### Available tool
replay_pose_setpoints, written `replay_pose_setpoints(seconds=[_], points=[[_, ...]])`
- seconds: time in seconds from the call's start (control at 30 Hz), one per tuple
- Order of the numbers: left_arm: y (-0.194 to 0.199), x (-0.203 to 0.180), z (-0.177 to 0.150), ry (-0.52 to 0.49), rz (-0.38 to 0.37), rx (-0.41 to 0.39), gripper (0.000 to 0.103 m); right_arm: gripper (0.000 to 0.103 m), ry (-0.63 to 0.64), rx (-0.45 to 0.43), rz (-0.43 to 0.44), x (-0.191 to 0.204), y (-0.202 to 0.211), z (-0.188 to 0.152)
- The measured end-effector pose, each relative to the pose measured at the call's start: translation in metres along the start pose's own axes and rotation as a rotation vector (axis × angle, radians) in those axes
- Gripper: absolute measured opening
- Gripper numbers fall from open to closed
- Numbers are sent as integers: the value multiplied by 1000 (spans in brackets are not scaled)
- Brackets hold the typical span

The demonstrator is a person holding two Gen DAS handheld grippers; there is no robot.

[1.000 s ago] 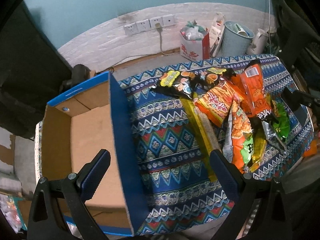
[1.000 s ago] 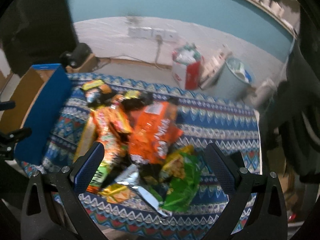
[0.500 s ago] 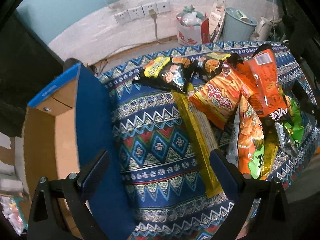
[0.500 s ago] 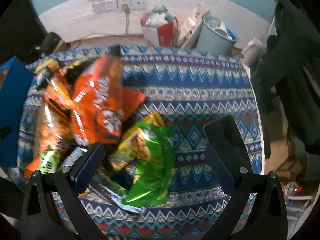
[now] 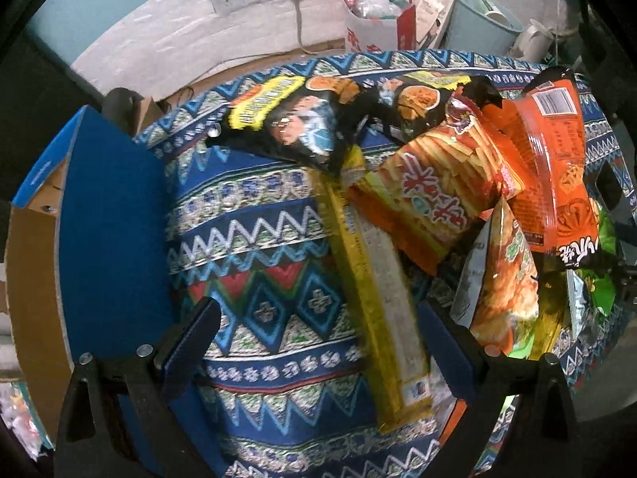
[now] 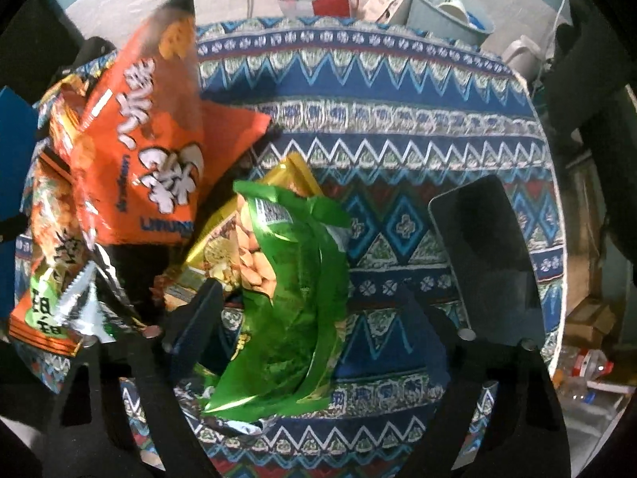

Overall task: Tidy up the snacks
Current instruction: 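Grasp the yellow wafer bar with the left tool while the right tool grasps the green peanut bag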

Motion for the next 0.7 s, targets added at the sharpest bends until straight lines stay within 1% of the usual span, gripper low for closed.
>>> replay_pose_setpoints(seconds=[0.07, 0.1, 0.13, 0.17, 0.2, 0.23, 0.3, 0.33, 0.37, 0.4, 0.47, 0.5, 0.57, 0.63, 0.67, 0.7], points=[[-4, -6, 2, -11, 1, 4, 100, 75, -4, 13, 16, -1, -7, -3], [-6, -10, 3, -18, 8, 7, 100, 70, -6, 15, 33, -1, -11, -4], [-7, -12, 4, -23, 9, 9, 100, 62, -7, 20, 44, -1, -15, -4], [-10, -15, 5, -30, 12, 9, 100, 57, -7, 19, 45, -1, -16, -5], [-11, -17, 6, -34, 16, 9, 100, 46, -6, 16, 39, -2, -18, -6], [-14, -18, 7, -37, 24, 7, 100, 44, -2, 16, 21, -3, -19, -5], [-19, -18, 9, -31, 34, 10, 100, 44, 5, 12, -1, -5, -21, -4], [-23, -17, 10, -21, 35, 15, 99, 43, 10, 8, -9, -6, -21, -4], [-27, -15, 12, -9, 35, 21, 92, 43, 14, 5, -14, -9, -21, -4], [-31, -11, 12, 1, 20, 33, 89, 43, 18, 4, -16, -9, -22, -4], [-40, -5, 13, 23, -14, 61, 76, 43, 20, 2, -17, -11, -22, -2], [-40, -2, 14, 26, -11, 55, 73, 44, 21, 0, -18, -11, -23, -2], [-39, 3, 15, 13, 29, 42, 59, 44, 21, 2, -22, -12, -20, -3], [-39, 6, 16, 12, 53, 32, 58, 44, 12, 2, -23, -16, -20, -1], [-39, 6, 18, 12, 50, 22, 59, 44, 8, 2, -27, -17, -19, 0], [-41, 4, 20, 10, 53, 16, 63, 48, 5, 7, -32, -17, -20, 1]])
Point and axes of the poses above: each gripper's, at about its wrist camera, not at the fingertips, and y roughly against the way its jaws point, x to its left, z to its top, the point moved 5 cm from there along -y, roughly the way its jaws point, and after that the axes turned 11 degrees about y, right-handed, at the moved point
